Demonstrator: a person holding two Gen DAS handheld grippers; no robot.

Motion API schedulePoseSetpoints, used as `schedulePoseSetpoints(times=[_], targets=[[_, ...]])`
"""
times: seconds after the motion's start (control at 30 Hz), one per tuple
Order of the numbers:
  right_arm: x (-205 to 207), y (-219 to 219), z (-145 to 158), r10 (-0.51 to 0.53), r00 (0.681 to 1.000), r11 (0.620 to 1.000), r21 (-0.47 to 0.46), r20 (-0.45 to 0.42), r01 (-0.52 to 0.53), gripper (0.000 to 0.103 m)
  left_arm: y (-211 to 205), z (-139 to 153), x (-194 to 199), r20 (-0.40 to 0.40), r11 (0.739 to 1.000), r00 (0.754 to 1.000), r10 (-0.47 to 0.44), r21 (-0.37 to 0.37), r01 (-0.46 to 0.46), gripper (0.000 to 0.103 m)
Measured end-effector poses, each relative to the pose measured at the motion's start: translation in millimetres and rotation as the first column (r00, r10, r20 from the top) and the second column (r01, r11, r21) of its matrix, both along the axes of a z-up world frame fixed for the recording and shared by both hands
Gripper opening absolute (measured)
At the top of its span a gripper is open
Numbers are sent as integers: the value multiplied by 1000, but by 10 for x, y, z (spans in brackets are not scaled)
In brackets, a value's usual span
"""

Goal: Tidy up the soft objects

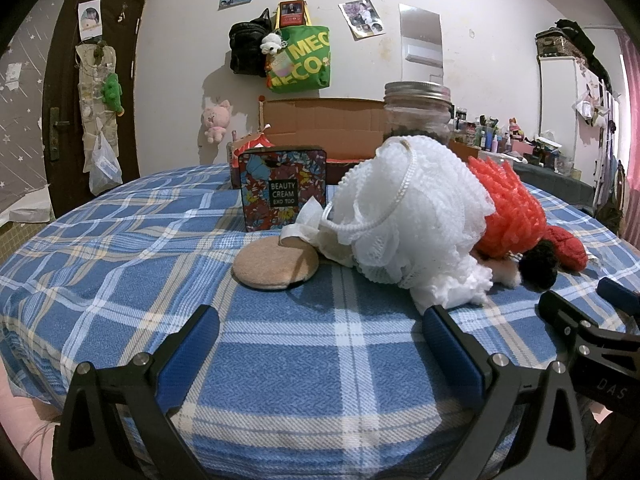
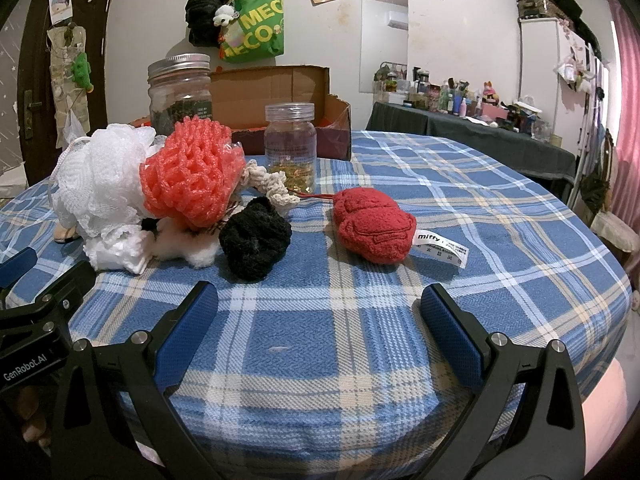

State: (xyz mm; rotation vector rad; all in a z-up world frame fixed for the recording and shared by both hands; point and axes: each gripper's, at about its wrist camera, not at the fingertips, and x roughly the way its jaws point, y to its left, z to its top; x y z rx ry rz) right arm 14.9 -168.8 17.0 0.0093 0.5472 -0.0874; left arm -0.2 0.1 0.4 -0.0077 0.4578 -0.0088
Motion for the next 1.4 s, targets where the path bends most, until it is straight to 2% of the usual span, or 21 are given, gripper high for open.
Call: schedulePoseSetpoints(times=[0.13, 0.27, 0.43, 0.6, 0.73, 0.87, 1.1, 1.2, 1.3, 1.33, 1.37, 1.4], targets=[[-32, 19, 56, 15, 1000, 1000, 22, -11, -14, 103, 91, 47, -22, -1, 999, 1000, -18, -33, 18, 103], [46, -125, 87, 26, 1000, 999, 40, 3, -26, 103, 142, 200, -53, 37, 997, 999, -35, -64, 37, 103], [-33, -106, 203, 61, 997, 997, 45, 56, -64, 103, 139, 348, -43, 67, 994, 994, -82, -69, 86, 103], [13, -141, 392, 138, 986, 986, 75, 98, -146, 103, 116, 471, 55, 54, 986, 989, -136, -93, 141, 103], [165, -218, 501, 220, 970, 962, 143, 103, -233, 103, 65, 560, 166, 44, 977, 981, -191, -82, 194, 103], [348, -269, 569, 299, 950, 929, 202, 85, -311, 103, 8, 636, 282, 37, 968, 968, -246, -41, 248, 103], [618, -178, 617, 454, 890, 858, 245, 48, -451, 103, -59, 664, 498, -16, 950, 950, -312, -16, 312, 103], [703, -120, 583, 500, 866, 834, 258, 24, -488, 93, -99, 634, 576, -38, 943, 943, -332, -7, 332, 103], [780, -106, 530, 533, 846, 807, 301, -3, -507, 72, -105, 590, 657, -64, 940, 937, -342, -10, 342, 100], [809, -95, 512, 540, 841, 801, 312, -12, -510, 62, -110, 578, 671, -69, 938, 935, -348, -12, 348, 97], [828, -94, 491, 550, 835, 793, 326, -20, -514, 56, -117, 566, 684, -75, 935, 932, -356, -14, 355, 93], [841, -92, 463, 562, 827, 782, 343, -28, -520, 56, -118, 556, 697, -83, 931, 928, -363, -17, 363, 89]])
